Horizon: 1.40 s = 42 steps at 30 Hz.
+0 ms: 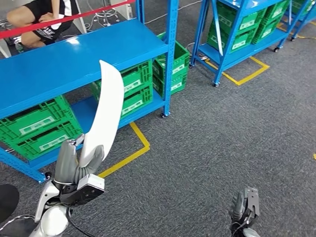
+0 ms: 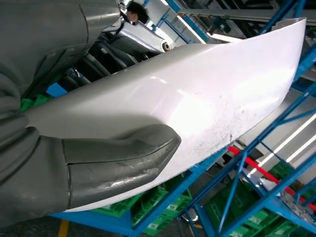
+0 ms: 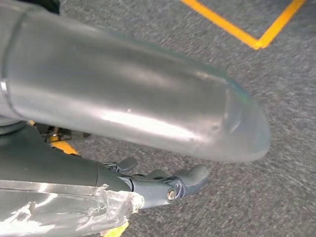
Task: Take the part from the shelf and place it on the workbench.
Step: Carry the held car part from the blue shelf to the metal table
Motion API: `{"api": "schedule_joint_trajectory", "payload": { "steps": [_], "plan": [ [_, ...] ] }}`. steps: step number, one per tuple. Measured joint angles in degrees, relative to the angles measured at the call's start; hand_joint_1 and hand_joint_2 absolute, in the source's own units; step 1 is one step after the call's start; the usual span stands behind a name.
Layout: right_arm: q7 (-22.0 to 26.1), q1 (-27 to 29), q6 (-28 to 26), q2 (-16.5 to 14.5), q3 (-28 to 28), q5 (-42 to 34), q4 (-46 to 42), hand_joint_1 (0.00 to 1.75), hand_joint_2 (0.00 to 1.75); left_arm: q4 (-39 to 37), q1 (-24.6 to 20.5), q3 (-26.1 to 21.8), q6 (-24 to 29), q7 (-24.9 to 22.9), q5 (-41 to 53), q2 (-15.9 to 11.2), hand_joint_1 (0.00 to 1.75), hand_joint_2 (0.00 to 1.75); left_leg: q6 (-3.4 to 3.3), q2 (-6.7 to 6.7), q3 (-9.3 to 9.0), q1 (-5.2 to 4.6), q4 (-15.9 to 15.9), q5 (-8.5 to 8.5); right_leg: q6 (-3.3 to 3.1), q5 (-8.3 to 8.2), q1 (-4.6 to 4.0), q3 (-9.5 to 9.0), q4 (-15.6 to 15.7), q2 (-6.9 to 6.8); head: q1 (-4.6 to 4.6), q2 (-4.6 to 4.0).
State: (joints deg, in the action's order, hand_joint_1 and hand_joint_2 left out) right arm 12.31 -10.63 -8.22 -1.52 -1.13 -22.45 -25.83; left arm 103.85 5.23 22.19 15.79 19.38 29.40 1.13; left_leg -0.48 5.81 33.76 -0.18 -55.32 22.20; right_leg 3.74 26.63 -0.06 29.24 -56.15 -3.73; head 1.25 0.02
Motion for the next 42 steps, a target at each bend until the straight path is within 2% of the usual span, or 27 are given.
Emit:
{"api": "schedule_joint_trajectory", "payload": {
  "steps": [2, 3, 5, 7, 8, 9, 10, 11, 13, 14, 16, 17, 18, 20, 22, 24, 25, 26, 28, 30, 33, 35, 37, 39, 40, 41, 42],
  "plan": [
    [0.1, -0.1, -0.1, 0.0, -0.1, 0.0, 0.0, 0.00, 0.00, -0.1, -0.2, 0.1, -0.1, 0.0, -0.3, 0.0, 1.75, 1.75, 0.65, 1.13, 0.00, 0.07, 0.1, -0.36, -1.35, -0.14, -0.33, 0.44, 0.6, 0.91, -0.19, 0.00],
    [0.1, -0.1, -0.3, -0.1, -0.1, 0.0, 0.0, 0.00, 0.00, -0.1, -0.2, 0.2, -0.2, 0.0, -0.7, 0.0, 1.75, 1.75, 1.02, 0.86, 0.17, 0.21, -0.2, -0.02, -1.94, -0.43, -0.31, 0.71, 0.6, 1.49, -0.18, 0.00],
    [0.4, -0.3, -0.9, -0.3, -0.1, 0.2, 0.0, 0.00, 0.00, -0.1, -0.1, 0.2, -0.5, 0.0, -1.7, 0.0, 1.75, 1.75, 1.63, -1.74, 1.48, 0.38, -3.5, 3.15, -2.99, -1.50, -0.12, 1.25, 0.8, 2.60, -0.32, 0.00],
    [0.6, -0.8, -2.3, -1.0, -0.1, 0.6, 0.0, 0.00, 0.00, -0.1, 0.3, 0.2, -1.0, 0.1, -3.5, -0.3, 1.75, 1.75, 1.91, -4.71, 4.27, 0.46, -11.1, 8.15, -3.50, -2.50, -0.06, 2.27, 0.7, 3.86, -0.42, 0.00],
    [0.6, -1.1, -3.2, -1.5, -0.1, 0.9, 0.0, 0.00, 0.00, -0.1, 0.6, 0.0, -1.5, 0.2, -4.8, -0.4, 1.75, 1.75, 1.93, -5.28, 5.54, 0.44, -14.7, 9.74, -3.61, -2.90, -0.09, 2.84, 0.6, 4.62, -0.44, 0.00],
    [0.6, -1.6, -4.2, -2.2, 0.0, 1.2, 0.1, 0.00, 0.00, -0.1, 0.9, -0.3, -2.0, 0.2, -6.3, -0.6, 1.75, 1.75, 1.90, -5.53, 6.09, 0.41, -16.8, 10.17, -3.65, -3.24, -0.13, 3.39, 0.5, 5.48, -0.44, 0.00],
    [0.7, -2.1, -5.3, -3.1, 0.2, 1.4, 0.1, 0.00, 0.00, 0.0, 1.2, -0.8, -2.5, 0.2, -7.6, -0.7, 1.75, 1.75, 1.80, -5.68, 5.62, 0.39, -16.7, 9.46, -3.65, -3.54, -0.15, 3.88, 0.3, 6.36, -0.45, 0.00],
    [0.9, -2.5, -6.1, -4.0, 0.5, 1.6, 0.2, 0.00, 0.00, 0.1, 1.6, -1.3, -2.8, 0.3, -8.8, -0.7, 1.75, 1.75, 1.65, -5.88, 4.07, 0.38, -14.2, 7.86, -3.60, -3.78, -0.16, 4.29, 0.1, 7.23, -0.46, 0.00],
    [1.7, -3.3, -7.0, -5.8, 1.3, 1.6, 0.2, 0.00, 0.00, 0.6, 2.2, -2.7, -3.2, 0.8, -10.6, -0.9, 1.75, 1.75, 1.24, -7.68, -0.58, 0.51, -6.2, 4.64, -3.36, -4.11, -0.20, 5.01, -0.4, 8.72, -0.46, 0.00],
    [2.2, -3.4, -7.1, -6.5, 1.7, 1.5, 0.2, 0.00, 0.00, 1.1, 2.7, -3.5, -3.3, 1.0, -11.5, -1.0, 1.75, 1.75, 1.11, -8.65, -2.27, 0.61, -3.1, 3.81, -3.16, -4.28, -0.22, 5.34, -0.6, 9.31, -0.45, 0.00],
    [2.8, -3.5, -7.1, -7.6, 2.4, 1.2, 0.2, 0.00, 0.00, 2.0, 3.5, -4.9, -3.6, 1.3, -12.7, -1.2, 1.75, 1.75, 0.95, -9.47, -3.30, 0.67, -0.8, 3.67, -2.60, -4.67, -0.25, 5.96, -0.8, 10.25, -0.43, 0.00],
    [2.9, -3.4, -7.1, -8.0, 2.7, 1.1, 0.2, 0.00, 0.00, 2.4, 3.9, -5.4, -3.7, 1.3, -13.1, -1.4, 1.75, 1.75, 0.82, -8.95, -3.12, 0.68, -0.7, 3.53, -2.28, -4.91, -0.20, 6.24, -0.8, 10.70, -0.46, 0.00],
    [2.9, -3.4, -7.1, -8.2, 2.9, 1.0, 0.2, 0.00, 0.00, 2.7, 4.0, -5.8, -3.8, 1.3, -13.2, -1.5, 1.75, 1.75, 0.55, -8.33, -3.02, 0.74, -0.6, 3.37, -1.99, -4.85, -0.21, 6.62, -1.0, 10.64, -0.47, 0.00],
    [3.0, -3.4, -7.1, -8.6, 3.3, 0.9, 0.2, 0.00, 0.00, 3.3, 4.4, -6.5, -4.0, 1.3, -13.4, -1.7, 1.75, 1.75, -0.08, -7.05, -2.79, 0.97, -0.4, 2.92, -1.36, -2.84, -0.27, 8.39, -4.0, 8.38, -0.11, 0.00],
    [3.0, -3.5, -7.1, -9.1, 3.7, 0.8, 0.1, 0.00, 0.00, 3.6, 4.8, -6.8, -4.1, 1.3, -13.5, -1.7, 1.75, 1.75, -0.38, -5.73, -2.44, 0.97, -0.3, 2.63, -0.71, 1.34, -0.06, 11.66, -11.6, 5.18, 0.28, 0.00],
    [3.0, -3.4, -7.1, -9.3, 3.9, 0.8, 0.1, 0.00, 0.00, 3.8, 5.2, -7.2, -4.1, 1.3, -13.5, -1.8, 1.75, 1.75, -0.33, -4.28, -2.09, 0.92, -0.4, 2.37, -0.19, 3.89, 0.37, 13.95, -17.9, 4.11, 0.30, 0.00],
    [3.0, -3.4, -7.1, -9.4, 4.0, 0.7, 0.1, 0.00, 0.00, 3.8, 5.3, -7.4, -4.1, 1.3, -13.5, -1.8, 1.75, 1.75, -0.23, -3.57, -1.97, 0.93, -0.4, 2.25, -0.01, 3.67, 0.58, 13.46, -18.0, 3.90, 0.31, 0.00],
    [3.0, -3.3, -7.1, -9.5, 4.0, 0.7, 0.1, 0.00, 0.00, 3.8, 5.3, -7.5, -4.1, 1.3, -13.6, -1.8, 1.75, 1.75, -0.10, -2.89, -1.92, 0.98, -0.4, 2.17, 0.13, 2.49, 0.75, 11.65, -15.5, 3.58, 0.30, 0.00],
    [3.0, -3.5, -7.1, -9.6, 4.1, 0.7, 0.0, 0.00, 0.00, 3.9, 5.3, -7.6, -4.1, 1.3, -13.6, -1.8, 1.75, 1.75, 0.36, -1.74, -1.89, 0.97, -0.5, 2.05, 0.29, -0.32, 0.82, 6.23, -7.0, 1.70, 0.37, 0.00],
    [3.0, -3.7, -7.1, -9.7, 4.3, 0.7, 0.0, 0.00, 0.00, 4.2, 5.4, -7.7, -4.1, 1.3, -13.6, -1.9, 1.75, 1.75, 1.05, -0.76, -1.79, 0.75, -0.6, 1.92, -0.37, -1.54, 0.61, 3.36, -1.9, 0.54, 0.32, 0.00],
    [3.0, -3.7, -7.1, -9.9, 4.4, 0.7, 0.0, 0.00, 0.00, 4.4, 5.4, -7.9, -4.1, 1.3, -13.6, -1.9, 1.75, 1.75, 2.09, 0.28, -1.64, 0.85, -0.7, 1.78, -1.95, -1.99, 0.39, 3.93, -1.7, 2.07, 0.22, 0.00],
    [3.0, -3.6, -7.1, -9.9, 4.4, 0.7, 0.0, 0.00, 0.00, 4.4, 5.4, -7.9, -4.1, 1.3, -13.6, -1.9, 1.75, 1.75, 2.59, -1.78, -0.67, 1.09, -3.0, 3.76, -2.83, -2.45, 0.46, 4.36, -1.6, 3.26, 0.11, 0.00],
    [3.0, -3.7, -7.1, -10.0, 4.4, 0.7, 0.0, 0.00, 0.00, 4.5, 5.6, -8.0, -4.1, 1.3, -13.6, -2.1, 1.75, 1.75, 2.63, -4.68, 2.34, 1.06, -9.9, 8.02, -3.51, -2.91, 0.40, 4.85, -1.6, 4.47, -0.15, 0.00],
    [3.0, -3.6, -7.1, -10.1, 4.5, 0.7, 0.0, 0.00, 0.00, 4.5, 5.7, -8.1, -4.1, 1.3, -13.7, -2.2, 1.75, 1.75, 2.35, -5.53, 5.46, 0.86, -16.9, 10.85, -3.89, -3.34, 0.15, 5.43, -1.6, 5.82, -0.27, 0.00],
    [3.0, -3.6, -7.1, -10.1, 4.5, 0.7, 0.0, 0.00, 0.00, 4.5, 5.8, -8.2, -4.1, 1.3, -13.7, -2.2, 1.75, 1.75, 2.14, -5.63, 5.81, 0.77, -17.7, 10.64, -3.94, -3.57, 0.05, 5.70, -1.6, 6.58, -0.27, 0.00],
    [3.0, -3.5, -7.1, -10.1, 4.5, 0.7, 0.0, 0.00, 0.00, 4.5, 5.8, -8.2, -4.1, 1.3, -13.7, -2.2, 1.75, 1.75, 1.90, -5.76, 5.02, 0.70, -16.3, 9.35, -3.90, -3.80, 0.00, 5.91, -1.6, 7.38, -0.27, 0.00],
    [2.9, -3.5, -7.1, -10.1, 4.5, 0.7, 0.0, 0.00, 0.00, 4.5, 5.8, -8.2, -4.1, 1.3, -13.7, -2.2, 1.75, 1.75, 1.66, -6.27, 3.14, 0.67, -12.8, 7.33, -3.78, -4.01, -0.01, 6.08, -1.7, 8.20, -0.27, 0.00]
  ]
}}
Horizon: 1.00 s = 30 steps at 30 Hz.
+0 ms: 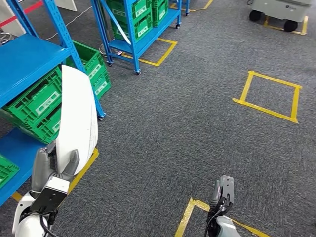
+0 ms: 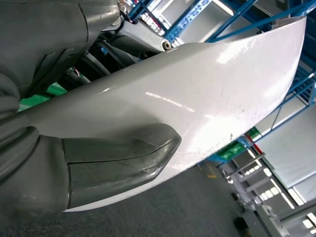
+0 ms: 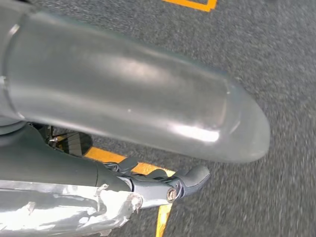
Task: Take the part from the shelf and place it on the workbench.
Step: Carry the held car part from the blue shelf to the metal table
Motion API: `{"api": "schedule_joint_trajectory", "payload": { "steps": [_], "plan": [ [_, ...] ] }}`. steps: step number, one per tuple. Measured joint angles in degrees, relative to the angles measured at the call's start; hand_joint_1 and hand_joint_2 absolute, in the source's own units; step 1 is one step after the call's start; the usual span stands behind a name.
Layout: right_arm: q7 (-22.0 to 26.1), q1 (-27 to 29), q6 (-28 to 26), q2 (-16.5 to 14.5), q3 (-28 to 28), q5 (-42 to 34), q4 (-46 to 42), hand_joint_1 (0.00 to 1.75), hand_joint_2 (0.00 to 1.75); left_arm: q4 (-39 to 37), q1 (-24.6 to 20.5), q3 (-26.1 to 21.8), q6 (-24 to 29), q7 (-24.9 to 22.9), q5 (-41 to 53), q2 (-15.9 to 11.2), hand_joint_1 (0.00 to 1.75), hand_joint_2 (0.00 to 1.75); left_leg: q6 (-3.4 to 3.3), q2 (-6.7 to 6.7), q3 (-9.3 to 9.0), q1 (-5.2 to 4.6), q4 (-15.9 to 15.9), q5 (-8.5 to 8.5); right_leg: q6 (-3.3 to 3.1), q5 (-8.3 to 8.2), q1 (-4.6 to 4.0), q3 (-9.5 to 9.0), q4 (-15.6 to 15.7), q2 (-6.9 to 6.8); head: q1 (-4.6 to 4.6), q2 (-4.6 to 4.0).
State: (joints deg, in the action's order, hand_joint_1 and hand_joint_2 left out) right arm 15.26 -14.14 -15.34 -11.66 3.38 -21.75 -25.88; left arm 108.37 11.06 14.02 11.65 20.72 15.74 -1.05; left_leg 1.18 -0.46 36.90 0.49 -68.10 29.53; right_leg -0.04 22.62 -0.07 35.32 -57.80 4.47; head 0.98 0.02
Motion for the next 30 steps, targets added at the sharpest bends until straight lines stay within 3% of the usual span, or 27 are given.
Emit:
{"api": "schedule_joint_trajectory", "payload": {
  "steps": [2, 4, 6, 8, 10, 11, 12, 13, 14, 16, 18, 19, 21, 23, 25, 27, 28, 29, 30],
  "plan": [
    [0.0, 0.0, 0.0, -0.1, 0.1, 0.0, 0.0, 0.00, 0.00, 0.0, 0.0, 0.0, 0.0, 0.0, 0.0, 0.0, 1.75, 1.75, -0.36, -2.65, -4.03, 0.18, 7.8, -2.91, 0.38, -0.35, -0.02, 0.44, -0.2, 1.44, 0.03, 0.00],
    [0.0, -0.1, 0.0, -0.1, 0.2, 0.0, 0.0, 0.00, 0.00, 0.1, 0.0, 0.0, 0.0, 0.0, 0.0, 0.0, 1.75, 1.75, -0.44, -4.28, -5.53, 0.23, 11.3, -3.45, 1.02, -0.78, 0.10, 1.06, -0.3, 2.59, 0.05, 0.00],
    [0.0, 0.1, 0.0, -0.1, 0.3, 0.0, 0.0, 0.00, 0.00, 0.2, 0.0, 0.0, 0.0, 0.0, 0.0, 0.0, 1.75, 1.75, -0.75, -3.13, -5.46, 0.18, 11.6, -3.80, 1.80, -1.29, 0.34, 1.63, 0.0, 3.61, 0.03, 0.00],
    [0.0, 0.2, 0.0, -0.1, 0.3, 0.0, 0.0, 0.00, 0.00, 0.3, 0.0, -0.1, 0.0, 0.0, 0.0, 0.0, 1.75, 1.75, -1.34, -1.72, -5.51, 0.34, 11.9, -4.26, 2.39, -0.35, 0.18, 2.81, -1.5, 1.87, 0.31, 0.00],
    [0.0, 0.0, 0.0, -0.1, 0.3, 0.0, 0.0, 0.00, 0.00, 0.3, 0.1, -0.1, 0.0, 0.0, 0.0, 0.0, 1.75, 1.75, -1.63, -0.21, -5.50, 0.29, 12.0, -4.41, 2.88, 3.14, 0.04, 5.85, -7.9, -2.00, 0.65, 0.00],
    [0.0, 0.0, 0.0, -0.1, 0.3, 0.0, 0.0, 0.00, 0.00, 0.3, 0.2, -0.1, 0.0, 0.0, 0.0, 0.0, 1.75, 1.75, -1.67, 0.60, -5.49, 0.22, 12.0, -4.40, 3.13, 5.09, 0.15, 7.71, -12.2, -3.28, 0.73, 0.00],
    [0.0, 0.1, 0.0, -0.1, 0.3, 0.0, 0.0, 0.00, 0.00, 0.3, 0.2, -0.1, 0.0, 0.0, 0.0, 0.0, 1.75, 1.75, -1.68, 1.42, -5.49, 0.16, 12.0, -4.39, 3.33, 6.38, 0.30, 9.15, -15.6, -3.90, 0.72, 0.00],
    [-0.2, 0.2, -0.2, -0.1, 0.3, 0.1, 0.0, 0.00, 0.00, 0.3, 0.2, -0.1, 0.2, 0.0, -0.1, 0.0, 1.75, 1.75, -1.66, 2.25, -5.49, 0.15, 12.0, -4.37, 3.48, 6.67, 0.44, 9.61, -17.1, -4.16, 0.74, 0.00],
    [-0.9, 1.1, -0.6, 0.0, 0.3, 0.5, -0.1, 0.00, 0.00, 0.3, 0.4, -0.3, 0.7, 0.2, -0.6, 0.0, 1.75, 1.75, -1.60, 3.06, -5.53, 0.19, 12.0, -4.31, 3.60, 5.88, 0.57, 8.69, -15.9, -4.36, 0.73, 0.00],
    [-4.1, 7.0, -0.3, 0.7, 0.1, 3.3, -4.0, 0.00, 0.00, 0.3, 1.5, -2.1, 1.3, 2.3, -3.3, 0.1, 1.75, 1.75, -1.23, 4.27, -5.89, 0.34, 11.9, -3.94, 3.88, 3.26, 0.68, 3.53, -7.8, -6.11, 0.74, 0.00],
    [-8.0, 19.4, 4.9, 1.1, -1.6, 10.1, -13.7, 0.00, 0.00, 0.1, 3.8, -6.7, -1.4, 6.6, -6.1, 0.7, 1.75, 1.75, -0.51, 4.49, -6.59, 0.28, 11.8, -3.35, 3.63, 2.28, 0.55, -0.88, -1.5, -8.29, 0.78, 0.00],
    [-9.2, 25.8, 9.2, 0.7, -3.6, 14.6, -18.8, 0.00, 0.00, 0.0, 4.9, -9.4, -3.7, 8.5, -6.6, 1.2, 1.75, 1.75, -0.14, 4.52, -6.81, 0.17, 11.8, -3.12, 3.26, 2.50, 0.47, -1.59, -0.7, -8.75, 0.81, 0.00],
    [-10.7, 34.8, 17.7, -0.9, -9.5, 24.0, -26.3, 0.00, 0.00, -0.2, 6.2, -14.2, -7.3, 10.2, -6.0, 2.4, 1.75, 1.75, 0.56, 5.34, -6.98, 0.24, 11.8, -2.81, 2.16, 2.56, 0.35, -1.35, -1.2, -7.36, 0.77, 0.00],
    [-11.7, 38.6, 21.9, -3.0, -15.6, 29.8, -31.7, 0.00, 0.00, -0.3, 6.5, -17.2, -8.6, 10.2, -5.2, 3.6, 1.75, 1.75, 1.15, 4.83, -6.70, 0.48, 10.6, -1.42, 1.18, 2.29, 0.42, -0.91, -1.1, -5.45, 0.66, 0.00],
    [-12.6, 39.9, 22.2, -4.3, -19.7, 31.4, -35.4, 0.00, 0.00, -0.4, 6.5, -18.7, -8.8, 10.0, -4.7, 4.4, 1.75, 1.75, 1.28, 2.36, -4.38, 0.56, 5.0, 2.17, 0.40, 2.05, 0.51, -0.76, -0.9, -3.74, 0.41, 0.00],
    [-13.1, 40.9, 21.7, -5.0, -22.5, 31.7, -38.1, 0.00, 0.00, -0.6, 6.6, -19.8, -8.6, 9.7, -4.5, 4.8, 1.75, 1.75, 1.04, 0.94, -0.52, 0.47, -3.0, 5.72, 0.01, 1.84, 0.30, -0.52, -0.9, -2.19, 0.21, 0.00],
    [-13.2, 41.3, 21.5, -5.3, -23.5, 31.7, -39.1, 0.00, 0.00, -0.7, 6.6, -20.2, -8.5, 9.7, -4.4, 4.9, 1.75, 1.75, 0.87, 0.73, 0.64, 0.42, -5.2, 6.13, -0.03, 1.70, 0.17, -0.41, -0.9, -1.41, 0.18, 0.00],
    [-13.3, 41.8, 21.4, -5.6, -24.4, 31.7, -39.9, 0.00, 0.00, -0.8, 6.6, -20.5, -8.4, 9.6, -4.4, 5.0, 1.75, 1.75, 0.65, 0.59, 0.69, 0.36, -5.1, 5.34, -0.02, 1.54, 0.09, -0.30, -0.9, -0.63, 0.19, 0.00],
    [-13.2, 42.1, 21.4, -5.9, -25.1, 31.7, -40.5, 0.00, 0.00, -1.0, 6.6, -20.7, -8.3, 9.6, -4.2, 5.1, 1.75, 1.75, 0.42, 0.30, -0.50, 0.31, -2.7, 3.56, 0.09, 1.36, 0.05, -0.21, -0.9, 0.17, 0.19, 0.00]
  ]
}}
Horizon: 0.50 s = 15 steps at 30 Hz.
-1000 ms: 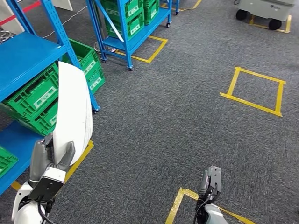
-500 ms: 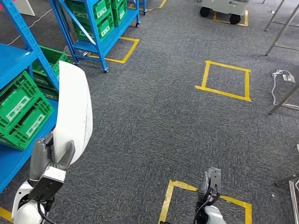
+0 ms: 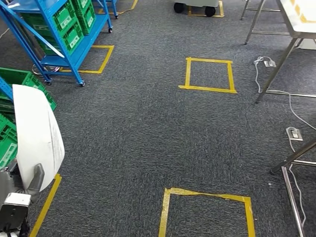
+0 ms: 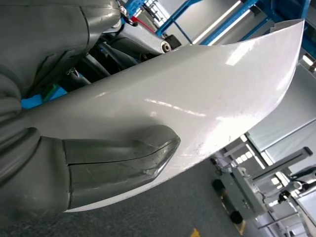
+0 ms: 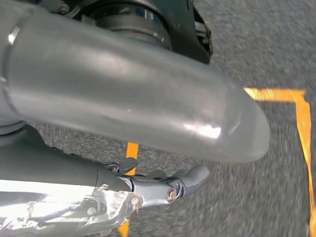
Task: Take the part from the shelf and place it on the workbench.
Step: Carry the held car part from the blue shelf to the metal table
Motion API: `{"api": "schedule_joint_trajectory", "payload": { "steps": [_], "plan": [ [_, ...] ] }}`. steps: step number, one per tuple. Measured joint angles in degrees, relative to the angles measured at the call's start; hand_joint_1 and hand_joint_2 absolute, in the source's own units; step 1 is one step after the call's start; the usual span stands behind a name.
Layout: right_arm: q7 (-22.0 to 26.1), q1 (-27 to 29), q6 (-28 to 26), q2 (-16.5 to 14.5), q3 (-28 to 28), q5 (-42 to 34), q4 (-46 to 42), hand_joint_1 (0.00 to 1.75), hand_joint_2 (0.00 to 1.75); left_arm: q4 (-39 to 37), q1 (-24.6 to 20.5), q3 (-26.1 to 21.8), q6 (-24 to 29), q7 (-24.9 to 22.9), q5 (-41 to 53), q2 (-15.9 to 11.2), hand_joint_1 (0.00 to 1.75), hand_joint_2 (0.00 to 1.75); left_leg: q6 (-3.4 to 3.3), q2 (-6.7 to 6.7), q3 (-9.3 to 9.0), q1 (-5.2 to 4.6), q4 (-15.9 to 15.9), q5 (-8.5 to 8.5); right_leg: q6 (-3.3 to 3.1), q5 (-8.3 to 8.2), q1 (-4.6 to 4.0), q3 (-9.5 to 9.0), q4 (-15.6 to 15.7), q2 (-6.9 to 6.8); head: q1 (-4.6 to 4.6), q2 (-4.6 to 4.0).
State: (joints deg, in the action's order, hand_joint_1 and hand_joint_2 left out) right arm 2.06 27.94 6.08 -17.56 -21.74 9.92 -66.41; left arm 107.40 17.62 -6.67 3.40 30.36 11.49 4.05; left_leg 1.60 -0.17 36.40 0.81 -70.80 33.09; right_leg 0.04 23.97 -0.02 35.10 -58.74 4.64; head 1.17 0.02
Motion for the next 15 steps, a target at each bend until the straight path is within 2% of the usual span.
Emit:
{"api": "schedule_joint_trajectory", "payload": {
  "steps": [1, 2, 3, 4, 5, 6, 7, 8, 9, 11, 12, 13, 14, 15],
  "plan": [
    [0.1, 0.2, 0.0, -0.3, -0.6, 0.0, -0.5, 0.00, 0.00, -0.1, -0.1, -0.1, 0.1, 0.0, 0.2, 0.1, 1.75, 1.75, -0.25, -0.84, -2.05, -0.02, 3.9, -2.11, 0.17, -0.20, 0.03, 0.09, 0.0, 0.77, -0.05, 0.00],
    [0.3, 0.3, 0.0, -0.5, -1.1, 0.0, -1.0, 0.00, 0.00, -0.2, -0.2, -0.2, 0.3, 0.0, 0.5, 0.1, 1.75, 1.75, -0.47, -2.36, -4.20, 0.00, 8.2, -3.68, 0.41, -0.38, -0.01, 0.25, -0.1, 1.49, -0.11, 0.00],
    [0.5, 0.3, 0.0, -0.7, -1.6, 0.0, -1.3, 0.00, 0.00, -0.2, -0.4, -0.2, 0.5, 0.0, 0.8, 0.1, 1.75, 1.75, -0.53, -3.53, -5.84, 0.04, 11.5, -4.67, 0.67, -0.55, 0.00, 0.46, -0.2, 2.13, -0.15, 0.00],
    [0.7, 0.3, 0.0, -0.9, -2.0, 0.0, -1.6, 0.00, 0.00, -0.3, -0.6, -0.2, 0.6, -0.1, 1.1, 0.1, 1.75, 1.75, -0.58, -4.41, -6.75, -0.02, 13.4, -5.01, 0.99, -0.72, 0.05, 0.67, -0.2, 2.71, -0.22, 0.00],
    [0.9, 0.4, 0.0, -1.0, -2.4, 0.0, -1.8, 0.00, 0.00, -0.3, -0.8, -0.2, 0.7, -0.1, 1.3, 0.1, 1.75, 1.75, -0.64, -4.59, -7.01, -0.14, 14.1, -5.00, 1.35, -0.92, 0.11, 0.89, -0.1, 3.29, -0.25, 0.00],
    [1.0, 0.5, 0.0, -1.2, -2.7, 0.0, -1.9, 0.00, 0.00, -0.4, -0.9, -0.2, 0.8, -0.2, 1.4, 0.2, 1.75, 1.75, -0.81, -3.85, -7.05, -0.20, 14.2, -5.22, 1.73, -1.15, 0.26, 1.18, 0.1, 3.91, -0.27, 0.00],
    [1.1, 0.6, 0.0, -1.3, -3.1, 0.0, -2.0, 0.00, 0.00, -0.4, -1.0, -0.2, 0.8, -0.3, 1.5, 0.2, 1.75, 1.75, -1.15, -3.18, -7.11, -0.23, 14.4, -5.46, 2.02, -1.22, 0.34, 1.45, 0.1, 3.95, -0.28, 0.00],
    [1.1, 0.7, 0.0, -1.4, -3.4, 0.0, -2.1, 0.00, 0.00, -0.4, -1.2, -0.2, 0.9, -0.3, 1.6, 0.3, 1.75, 1.75, -1.52, -2.46, -7.17, -0.18, 14.6, -5.71, 2.24, -0.73, 0.29, 1.97, -0.6, 3.01, -0.17, 0.00],
    [1.2, 0.7, 0.0, -1.4, -3.6, 0.0, -2.2, 0.00, 0.00, -0.4, -1.2, -0.2, 0.9, -0.4, 1.7, 0.3, 1.75, 1.75, -1.84, -1.65, -7.21, -0.11, 14.8, -5.91, 2.42, 0.53, 0.18, 2.95, -2.4, 1.33, -0.06, 0.00],
    [1.2, 0.6, -0.2, -1.5, -3.8, 0.1, -2.4, 0.00, 0.00, -0.6, -1.3, -0.2, 0.8, -0.5, 1.9, 0.3, 1.75, 1.75, -2.16, 0.03, -7.17, -0.22, 14.8, -5.99, 2.76, 4.76, 0.08, 6.19, -9.6, -2.64, 0.10, 0.00],
    [1.2, 0.5, -0.3, -1.6, -3.9, 0.1, -2.4, 0.00, 0.00, -0.7, -1.2, -0.2, 0.7, -0.5, 2.0, 0.3, 1.75, 1.75, -2.19, 0.95, -7.15, -0.28, 14.8, -5.95, 2.98, 6.60, 0.19, 7.91, -13.5, -3.64, 0.10, 0.00],
    [1.2, 0.5, -0.4, -1.6, -4.0, 0.1, -2.4, 0.00, 0.00, -0.9, -1.3, -0.1, 0.4, -0.5, 2.2, 0.3, 1.75, 1.75, -2.16, 1.81, -7.16, -0.28, 14.8, -5.89, 3.17, 7.53, 0.34, 8.95, -16.1, -4.09, 0.08, 0.00],
    [1.2, 0.5, -0.5, -1.6, -4.2, 0.1, -2.4, 0.00, 0.00, -1.1, -1.4, -0.1, 0.1, -0.5, 2.4, 0.2, 1.75, 1.75, -2.06, 2.61, -7.20, -0.24, 14.8, -5.80, 3.35, 7.36, 0.49, 8.88, -16.5, -4.31, 0.11, 0.00],
    [1.2, 0.5, -0.6, -1.6, -4.3, 0.1, -2.4, 0.00, 0.00, -1.3, -1.4, 0.0, -0.2, -0.5, 2.5, 0.2, 1.75, 1.75, -1.89, 3.34, -7.31, -0.17, 14.8, -5.68, 3.52, 6.20, 0.65, 7.48, -14.5, -4.62, 0.10, 0.00]
  ]
}}
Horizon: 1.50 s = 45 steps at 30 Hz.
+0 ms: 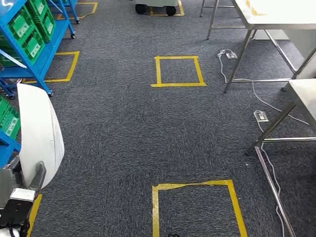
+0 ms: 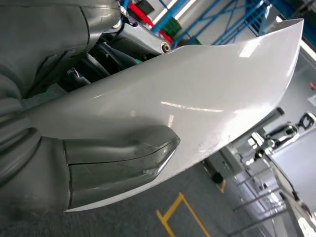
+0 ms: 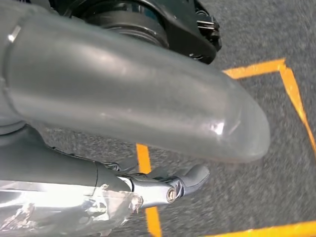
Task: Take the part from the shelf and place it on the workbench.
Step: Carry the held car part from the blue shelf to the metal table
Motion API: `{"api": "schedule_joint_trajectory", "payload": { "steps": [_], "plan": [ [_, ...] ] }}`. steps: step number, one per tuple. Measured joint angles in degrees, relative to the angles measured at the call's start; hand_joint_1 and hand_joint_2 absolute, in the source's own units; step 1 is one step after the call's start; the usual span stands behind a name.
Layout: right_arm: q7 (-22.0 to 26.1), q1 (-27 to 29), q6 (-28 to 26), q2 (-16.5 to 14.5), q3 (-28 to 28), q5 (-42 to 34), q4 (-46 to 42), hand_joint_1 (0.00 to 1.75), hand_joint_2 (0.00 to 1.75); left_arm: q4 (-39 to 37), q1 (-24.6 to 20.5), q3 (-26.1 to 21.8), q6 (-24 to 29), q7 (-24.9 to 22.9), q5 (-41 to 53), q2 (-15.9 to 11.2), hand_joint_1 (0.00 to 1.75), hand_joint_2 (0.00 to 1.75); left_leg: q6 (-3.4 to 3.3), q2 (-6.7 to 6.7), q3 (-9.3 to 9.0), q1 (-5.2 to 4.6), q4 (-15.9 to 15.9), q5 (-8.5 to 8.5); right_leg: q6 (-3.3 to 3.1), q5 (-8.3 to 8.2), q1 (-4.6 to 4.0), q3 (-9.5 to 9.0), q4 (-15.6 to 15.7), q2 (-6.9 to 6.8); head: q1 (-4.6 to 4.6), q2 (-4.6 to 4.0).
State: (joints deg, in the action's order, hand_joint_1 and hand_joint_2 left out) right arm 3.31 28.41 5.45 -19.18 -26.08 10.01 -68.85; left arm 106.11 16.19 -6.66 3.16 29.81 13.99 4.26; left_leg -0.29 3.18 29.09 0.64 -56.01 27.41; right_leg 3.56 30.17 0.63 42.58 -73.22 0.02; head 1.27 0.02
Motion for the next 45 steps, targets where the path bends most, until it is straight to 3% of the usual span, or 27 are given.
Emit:
{"api": "schedule_joint_trajectory", "payload": {
  "steps": [3, 5, 7, 9, 11, 13, 14, 15, 16, 18, 20, 22, 23, 25, 27, 29, 30, 31, 32, 34, 36, 39, 41, 43, 44, 45],
  "plan": [
    [0.0, -0.2, -0.2, -0.1, -0.3, 0.0, 0.0, 0.00, 0.00, -0.5, -0.3, 0.1, -0.7, 0.0, 0.3, -0.2, 1.75, 1.75, 0.95, 1.77, -0.71, 0.01, -0.2, 0.64, 0.15, -4.16, 0.22, -6.98, 11.3, -2.93, -0.06, 0.00],
    [0.1, -0.3, -0.3, -0.3, -0.4, 0.0, -0.1, 0.00, 0.00, -0.6, -0.6, 0.2, -0.8, 0.1, 0.4, -0.5, 1.75, 1.75, 1.65, 2.65, -1.13, -0.17, -0.2, 0.90, -0.64, -4.78, 0.03, -8.34, 13.6, -3.73, -0.26, 0.00],
    [0.3, -0.3, -0.3, -0.4, -0.7, 0.2, -0.1, 0.00, 0.00, -0.8, -0.9, 0.4, -1.2, 0.1, 0.6, -0.7, 1.75, 1.75, 2.22, 3.41, -1.35, -0.05, -0.1, 0.99, -1.70, -4.93, -0.09, -8.09, 13.6, -2.55, -0.41, 0.00],
    [0.7, -0.4, -0.1, -0.4, -1.0, 0.4, -0.1, 0.00, 0.00, -1.0, -1.2, 0.9, -1.8, 0.1, 0.9, -1.0, 1.75, 1.75, 2.62, 1.80, -0.61, 0.20, -1.8, 2.50, -2.56, -5.15, -0.03, -7.99, 13.9, -1.35, -0.60, 0.00],
    [1.2, -0.7, 0.3, -0.4, -1.4, 0.7, -0.1, 0.00, 0.00, -1.2, -1.4, 1.3, -2.4, 0.2, 1.2, -1.5, 1.75, 1.75, 2.72, -1.32, 2.58, 0.29, -8.4, 6.03, -3.09, -5.33, -0.02, -7.95, 14.0, -0.01, -0.91, 0.00],
    [1.5, -1.0, 0.6, -0.4, -1.8, 1.1, -0.1, 0.00, 0.00, -1.5, -1.5, 1.5, -2.8, 0.1, 1.4, -1.9, 1.75, 1.75, 2.53, -2.65, 6.74, 0.21, -15.9, 8.48, -3.32, -5.36, -0.21, -7.90, 14.1, 1.56, -1.05, 0.00],
    [1.6, -1.2, 0.8, -0.4, -1.9, 1.2, -0.1, 0.00, 0.00, -1.7, -1.6, 1.7, -2.9, 0.1, 1.5, -2.0, 1.75, 1.75, 2.33, -2.84, 7.91, 0.14, -17.4, 8.10, -3.38, -5.35, -0.32, -7.94, 14.1, 2.39, -1.04, 0.00],
    [1.8, -1.2, 0.9, -0.4, -2.1, 1.3, 0.0, 0.00, 0.00, -1.8, -1.8, 1.8, -3.0, 0.1, 1.6, -2.2, 1.75, 1.75, 2.04, -3.01, 8.00, 0.03, -16.5, 6.45, -3.40, -5.35, -0.39, -8.03, 14.0, 3.25, -1.05, 0.00],
    [1.9, -1.3, 1.1, -0.5, -2.2, 1.5, 0.0, 0.00, 0.00, -1.9, -2.0, 2.0, -3.2, 0.1, 1.6, -2.3, 1.75, 1.75, 1.71, -3.39, 7.11, -0.11, -13.5, 3.99, -3.40, -5.35, -0.41, -8.14, 14.0, 4.07, -1.04, 0.00],
    [2.2, -1.5, 1.5, -0.5, -2.6, 2.0, 0.1, 0.00, 0.00, -2.0, -2.5, 2.4, -3.6, 0.0, 1.7, -2.7, 1.75, 1.75, 1.11, -5.77, 4.28, -0.23, -5.6, -0.46, -3.29, -5.36, -0.42, -8.13, 14.0, 5.50, -1.02, 0.00],
    [2.5, -1.7, 2.1, -0.6, -3.0, 2.8, 0.3, 0.00, 0.00, -2.2, -3.1, 2.8, -4.2, -0.1, 1.8, -3.1, 1.75, 1.75, 1.03, -7.58, 2.81, -0.26, -1.4, -1.63, -2.80, -5.57, -0.29, -7.64, 14.0, 6.68, -1.01, 0.00],
    [2.8, -1.9, 2.9, -0.7, -3.6, 3.7, 0.5, 0.00, 0.00, -2.5, -3.8, 3.3, -4.8, -0.3, 2.0, -3.4, 1.75, 1.75, 0.94, -6.96, 2.61, -0.31, -0.5, -1.58, -2.03, -5.93, -0.08, -7.07, 14.3, 7.69, -1.02, 0.00],
    [2.9, -1.9, 3.3, -0.7, -4.0, 4.1, 0.6, 0.00, 0.00, -2.6, -4.3, 3.6, -5.0, -0.4, 2.1, -3.5, 1.75, 1.75, 0.70, -6.42, 2.47, -0.27, -0.2, -1.77, -1.77, -5.84, -0.07, -6.78, 14.2, 7.20, -0.99, 0.00],
    [3.1, -2.3, 4.0, -0.7, -4.8, 4.9, 0.8, 0.00, 0.00, -3.0, -4.9, 4.2, -5.5, -0.8, 2.0, -3.7, 1.75, 1.75, 0.17, -5.09, 2.12, -0.12, 0.5, -2.03, -1.42, -3.99, -0.26, -4.99, 11.1, 4.22, -0.75, 0.00],
    [3.2, -2.9, 4.8, -0.7, -5.4, 5.6, 1.0, 0.00, 0.00, -3.4, -5.2, 4.5, -5.9, -1.1, 2.0, -3.9, 1.75, 1.75, -0.11, -3.59, 1.93, -0.18, 0.6, -1.88, -1.02, -0.49, -0.29, -1.31, 3.7, 1.27, -0.52, 0.00],
    [3.5, -3.4, 5.6, -0.7, -6.1, 6.3, 1.2, 0.00, 0.00, -4.1, -5.6, 4.6, -6.2, -1.3, 1.9, -4.1, 1.75, 1.75, -0.05, -2.21, 1.70, -0.17, 0.6, -1.60, -0.49, 0.95, -0.06, 1.43, -1.6, 0.50, -0.50, 0.00],
    [3.7, -3.5, 5.9, -0.7, -6.4, 6.7, 1.4, 0.00, 0.00, -4.4, -5.9, 4.8, -6.3, -1.4, 1.9, -4.2, 1.75, 1.75, 0.10, -1.74, 1.51, -0.11, 0.6, -1.42, -0.24, 0.12, 0.11, 1.27, -1.4, 0.35, -0.49, 0.00],
    [3.9, -3.5, 6.2, -0.7, -6.6, 7.0, 1.5, 0.00, 0.00, -4.7, -6.1, 5.0, -6.4, -1.5, 1.9, -4.3, 1.75, 1.75, 0.33, -1.37, 1.24, -0.02, 0.5, -1.20, -0.02, -1.58, 0.31, -0.11, 1.2, 0.18, -0.48, 0.00],
    [4.1, -3.6, 6.6, -0.7, -7.0, 7.2, 1.7, 0.00, 0.00, -5.0, -6.4, 5.2, -6.5, -1.6, 1.9, -4.3, 1.75, 1.75, 0.66, -1.10, 0.91, 0.09, 0.5, -0.93, 0.23, -3.56, 0.52, -2.29, 5.1, -0.18, -0.47, 0.00],
    [4.5, -4.0, 7.2, -0.8, -7.5, 7.8, 2.1, 0.00, 0.00, -5.5, -7.0, 5.4, -6.6, -2.0, 1.9, -4.5, 1.75, 1.75, 1.45, -0.74, 0.45, 0.01, 0.2, -0.31, 0.25, -5.54, 0.61, -6.39, 11.9, -0.86, -0.39, 0.00],
    [4.8, -4.5, 7.7, -0.9, -8.1, 8.5, 2.5, 0.00, 0.00, -6.0, -7.6, 5.6, -6.7, -2.1, 1.8, -4.7, 1.75, 1.75, 2.01, -0.55, 0.29, -0.17, 0.0, -0.05, -0.59, -5.16, 0.37, -7.63, 13.7, -0.98, -0.49, 0.00],
    [5.2, -4.8, 8.2, -0.9, -9.0, 9.4, 3.0, 0.00, 0.00, -6.5, -8.1, 5.9, -6.9, -2.2, 1.7, -4.8, 1.75, 1.75, 2.58, -0.80, 0.38, 0.17, -0.6, 0.74, -2.17, -4.86, 0.20, -7.70, 13.7, -0.42, -0.69, 0.00],
    [5.3, -5.1, 8.4, -0.9, -9.3, 9.6, 3.1, 0.00, 0.00, -6.7, -8.3, 6.0, -6.9, -2.2, 1.7, -4.8, 1.75, 1.75, 2.82, -1.87, 2.93, 0.27, -5.7, 3.33, -2.90, -4.70, 0.22, -8.02, 13.8, -0.04, -0.80, 0.00],
    [5.3, -5.4, 8.5, -0.9, -9.6, 9.6, 3.2, 0.00, 0.00, -7.0, -8.3, 6.0, -6.9, -2.2, 1.6, -4.9, 1.75, 1.75, 2.76, -2.58, 7.83, 0.23, -14.2, 6.34, -3.36, -4.43, 0.07, -8.27, 13.8, 0.44, -0.86, 0.00],
    [5.3, -5.5, 8.6, -0.9, -9.7, 9.7, 3.3, 0.00, 0.00, -7.2, -8.3, 6.0, -6.9, -2.2, 1.6, -5.0, 1.75, 1.75, 2.65, -2.69, 9.82, 0.21, -17.1, 6.71, -3.52, -4.27, -0.02, -8.46, 13.8, 0.72, -0.89, 0.00],
    [5.4, -5.5, 8.6, -0.9, -9.8, 9.7, 3.3, 0.00, 0.00, -7.4, -8.3, 6.0, -6.9, -2.2, 1.6, -5.0, 1.75, 1.75, 2.47, -2.75, 10.83, 0.17, -18.0, 5.89, -3.61, -4.11, -0.09, -8.71, 13.8, 1.03, -0.88, 0.00]
  ]
}}
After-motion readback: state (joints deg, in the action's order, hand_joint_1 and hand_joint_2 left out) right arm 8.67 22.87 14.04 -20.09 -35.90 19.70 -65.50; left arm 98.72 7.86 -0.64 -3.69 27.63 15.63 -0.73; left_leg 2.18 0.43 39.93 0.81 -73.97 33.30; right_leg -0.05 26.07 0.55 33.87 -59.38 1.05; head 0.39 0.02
